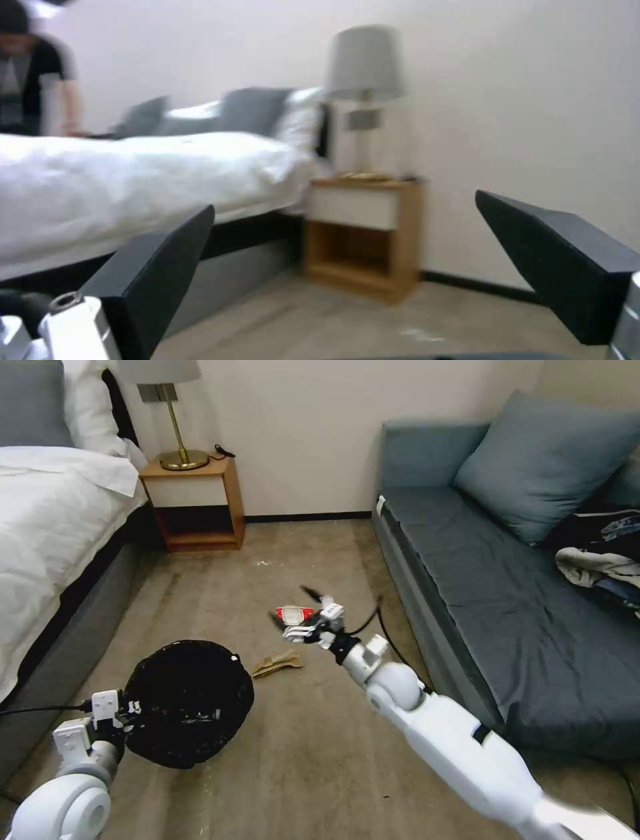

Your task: Pick up the trash bin, then pick up the garbage on the floor and place it into the trash bin.

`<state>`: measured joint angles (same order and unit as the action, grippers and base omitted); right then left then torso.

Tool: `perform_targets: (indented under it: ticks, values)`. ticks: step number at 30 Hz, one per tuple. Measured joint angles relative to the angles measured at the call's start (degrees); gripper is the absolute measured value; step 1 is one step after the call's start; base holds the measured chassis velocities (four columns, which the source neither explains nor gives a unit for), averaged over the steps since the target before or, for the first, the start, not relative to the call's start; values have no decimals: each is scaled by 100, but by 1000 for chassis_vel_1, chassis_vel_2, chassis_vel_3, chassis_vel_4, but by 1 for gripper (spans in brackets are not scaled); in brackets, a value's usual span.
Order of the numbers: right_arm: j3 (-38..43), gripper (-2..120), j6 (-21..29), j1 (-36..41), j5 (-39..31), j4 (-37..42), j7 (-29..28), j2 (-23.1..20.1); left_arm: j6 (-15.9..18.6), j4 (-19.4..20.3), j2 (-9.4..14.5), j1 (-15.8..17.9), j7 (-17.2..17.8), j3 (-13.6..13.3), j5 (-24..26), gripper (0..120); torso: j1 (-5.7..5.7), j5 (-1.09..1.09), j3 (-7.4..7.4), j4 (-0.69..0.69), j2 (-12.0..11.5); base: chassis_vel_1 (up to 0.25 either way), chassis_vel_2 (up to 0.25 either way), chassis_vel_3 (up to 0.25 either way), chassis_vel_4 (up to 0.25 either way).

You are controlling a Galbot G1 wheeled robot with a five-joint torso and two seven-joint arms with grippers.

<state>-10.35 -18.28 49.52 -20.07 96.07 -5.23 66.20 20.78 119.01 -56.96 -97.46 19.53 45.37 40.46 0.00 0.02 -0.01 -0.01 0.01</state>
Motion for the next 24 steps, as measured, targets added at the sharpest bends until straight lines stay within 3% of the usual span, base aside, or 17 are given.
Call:
perform_targets:
  ticks: [2, 5, 6, 10, 18, 24]
  values:
    - [16, 100, 0, 44, 41, 34, -54, -2, 0, 1, 0, 0, 0, 0, 1, 3, 0, 0, 0, 0, 0, 0, 0, 0, 0]
    - [254, 100, 4, 781, 773, 556, -1169, -96, -1, 24, -53, -1, -6, -5, 29, 3, 0, -1, 0, 1, 0, 0, 0, 0, 0]
    - [254, 100, 4, 781, 773, 556, -1169, -96, -1, 24, -53, -1, -6, -5, 29, 3, 0, -1, 0, 1, 0, 0, 0, 0, 0]
    - [549, 100, 166, 1478, 1532, 1107, -2194, -222, -1, 52, -87, -43, -12, -3, 32, 3, 0, -2, 0, 1, 0, 0, 0, 0, 0]
    - [791, 100, 273, 2427, 2132, 1618, -2810, -390, 0, 116, -6, -158, -15, 123, 92, 3, 0, -2, 0, 1, 0, 0, 0, 0, 0]
    - [863, 100, 234, 2741, 2294, 1714, -2892, -333, 4, 140, -8, -189, -16, 156, 113, 3, 0, -2, 0, 1, 0, 0, 0, 0, 0]
